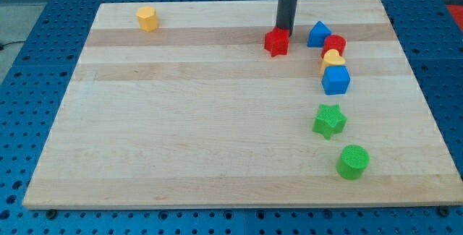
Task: Point your arm to the right of the green circle
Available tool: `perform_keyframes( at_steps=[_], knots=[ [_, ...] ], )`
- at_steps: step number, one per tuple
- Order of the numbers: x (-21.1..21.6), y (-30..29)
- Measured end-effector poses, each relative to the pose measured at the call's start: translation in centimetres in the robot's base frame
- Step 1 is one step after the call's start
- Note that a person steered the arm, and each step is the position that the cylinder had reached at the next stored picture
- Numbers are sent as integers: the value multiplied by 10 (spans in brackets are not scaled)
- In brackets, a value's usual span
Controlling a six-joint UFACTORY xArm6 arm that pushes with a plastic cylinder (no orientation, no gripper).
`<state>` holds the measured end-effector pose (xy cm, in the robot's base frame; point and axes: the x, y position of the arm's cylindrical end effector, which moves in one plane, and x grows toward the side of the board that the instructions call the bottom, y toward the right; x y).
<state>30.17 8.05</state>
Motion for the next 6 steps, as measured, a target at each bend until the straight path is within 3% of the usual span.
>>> perform_keyframes(
  at_steps=[2,3,4,6],
  knots=[
    [-76,39],
    [-82,104],
    [-60,170],
    [102,183]
  ],
)
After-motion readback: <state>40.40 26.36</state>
